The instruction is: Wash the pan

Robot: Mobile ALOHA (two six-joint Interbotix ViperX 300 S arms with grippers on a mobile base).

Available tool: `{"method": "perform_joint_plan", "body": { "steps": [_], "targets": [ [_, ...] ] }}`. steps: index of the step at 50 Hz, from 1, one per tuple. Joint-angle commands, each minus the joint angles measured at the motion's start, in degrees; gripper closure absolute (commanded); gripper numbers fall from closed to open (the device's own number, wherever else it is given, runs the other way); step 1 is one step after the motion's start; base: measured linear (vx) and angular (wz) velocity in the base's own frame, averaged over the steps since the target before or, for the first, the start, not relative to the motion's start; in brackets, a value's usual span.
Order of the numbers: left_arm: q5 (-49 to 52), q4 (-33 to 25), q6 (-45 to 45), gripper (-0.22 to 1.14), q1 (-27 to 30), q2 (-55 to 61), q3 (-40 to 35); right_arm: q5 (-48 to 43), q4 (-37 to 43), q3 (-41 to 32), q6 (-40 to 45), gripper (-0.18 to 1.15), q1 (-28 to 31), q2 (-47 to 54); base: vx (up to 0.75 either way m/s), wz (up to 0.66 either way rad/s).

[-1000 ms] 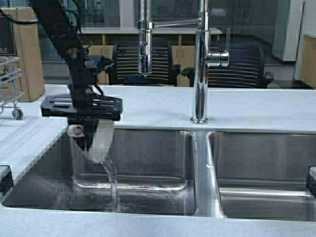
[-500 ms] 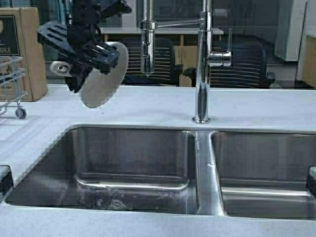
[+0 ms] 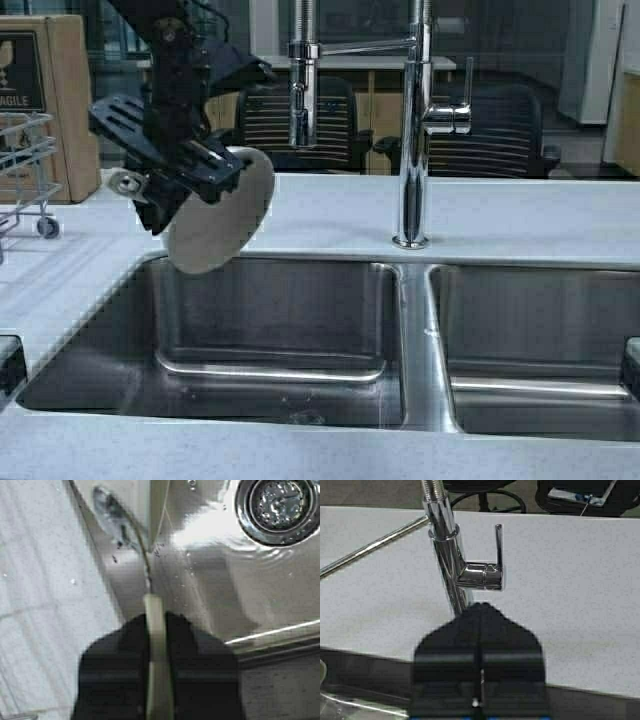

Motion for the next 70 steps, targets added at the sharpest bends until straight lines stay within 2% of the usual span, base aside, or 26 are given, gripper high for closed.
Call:
{"method": "perform_joint_plan", "body": {
  "steps": [1,12,23,32,41,57,70],
  "targets": [
    [1.8,3.0,2.0,0.88,1.3,-7.6,-0.9,-0.6,0.1,-0.6,-0.1,0.92,0.0,-0.4,-0.01,0.01],
    [3.2,3.7,9.1,0.89,9.1,-20.2,-1.9,-1.2,0.1,-0.6,-0.1,0.92,0.0,-0.4,-0.01,0.02],
    [2.1,4.6,23.6,0.89,16.3,-30.8,-1.9,-1.7,0.1,-0.8,-0.1,0.92,0.0,-0.4,-0.01,0.01],
    [1.6,4.4,29.3,0.89,25.7,-35.4,-1.4,-1.7,0.1,-1.0,-0.1,0.92,0.0,-0.3,0.00,0.00],
    [-1.8,4.0,32.4,0.88,36.3,-34.4,0.6,-1.9,0.1,-1.0,-0.1,0.92,0.0,-0.3,0.00,0.00],
    [-9.6,2.8,33.1,0.88,51.2,-27.2,2.2,-1.9,0.0,-0.7,-0.2,0.92,0.0,-0.3,0.00,0.00],
    [-15.2,-2.5,33.0,0.88,59.4,-19.7,2.1,-1.9,0.0,-0.6,-0.2,0.92,0.0,-0.3,0.00,0.01]
  ]
}}
